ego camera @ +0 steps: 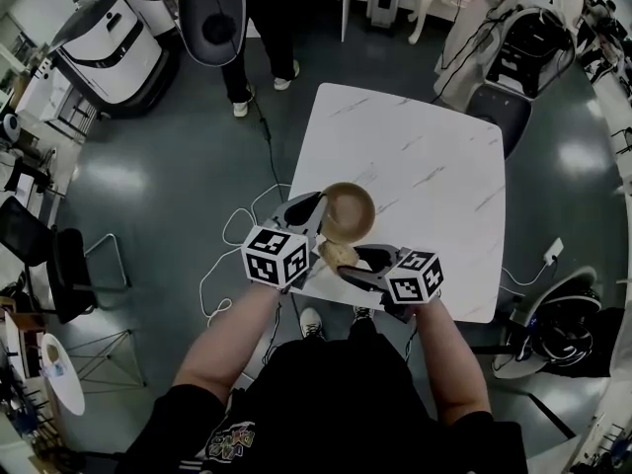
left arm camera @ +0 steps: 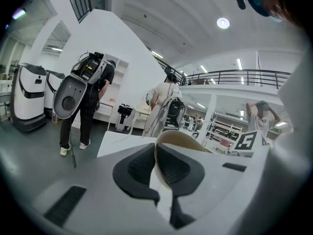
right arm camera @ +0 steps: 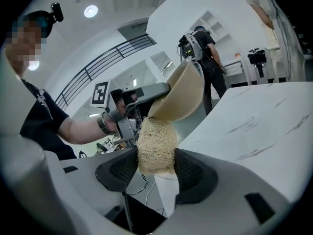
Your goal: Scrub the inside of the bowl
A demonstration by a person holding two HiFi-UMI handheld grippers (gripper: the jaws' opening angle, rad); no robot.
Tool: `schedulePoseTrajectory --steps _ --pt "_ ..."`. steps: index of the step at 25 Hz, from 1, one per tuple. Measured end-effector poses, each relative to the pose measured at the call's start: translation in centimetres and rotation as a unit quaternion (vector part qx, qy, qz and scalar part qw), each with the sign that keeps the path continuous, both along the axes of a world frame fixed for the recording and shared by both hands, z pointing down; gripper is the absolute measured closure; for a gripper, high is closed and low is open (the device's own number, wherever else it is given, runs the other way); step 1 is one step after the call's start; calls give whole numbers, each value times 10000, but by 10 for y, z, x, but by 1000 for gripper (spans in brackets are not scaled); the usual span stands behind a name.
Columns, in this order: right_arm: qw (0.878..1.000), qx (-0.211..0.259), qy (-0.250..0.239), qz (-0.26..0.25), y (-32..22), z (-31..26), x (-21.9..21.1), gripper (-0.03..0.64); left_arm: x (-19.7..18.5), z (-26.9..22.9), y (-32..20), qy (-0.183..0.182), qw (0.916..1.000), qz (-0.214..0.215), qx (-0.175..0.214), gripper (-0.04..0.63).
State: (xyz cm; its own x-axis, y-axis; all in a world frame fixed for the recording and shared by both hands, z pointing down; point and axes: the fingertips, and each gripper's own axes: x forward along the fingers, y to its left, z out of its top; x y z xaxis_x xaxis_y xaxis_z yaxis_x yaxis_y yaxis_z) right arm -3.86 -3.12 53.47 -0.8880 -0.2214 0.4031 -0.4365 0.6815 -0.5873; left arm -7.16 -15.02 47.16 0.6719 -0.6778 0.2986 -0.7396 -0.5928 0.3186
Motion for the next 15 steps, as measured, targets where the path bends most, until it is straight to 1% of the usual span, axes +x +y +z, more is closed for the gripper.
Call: schedulePoseTrajectory --steps 4,7,10,15 --pt "10000 57 -16 20 -6 -2 -13 374 9 3 9 -24 9999 112 -15 577" --pt "9999 77 -24 88 -7 -2 -13 374 11 7 15 -141 9997 186 26 576" --pt "9998 73 17 172 -7 0 -6 374 5 10 14 -205 9996 177 33 577" --pt "9990 22 153 425 -8 4 19 377 -2 13 11 -289 9996 69 9 575"
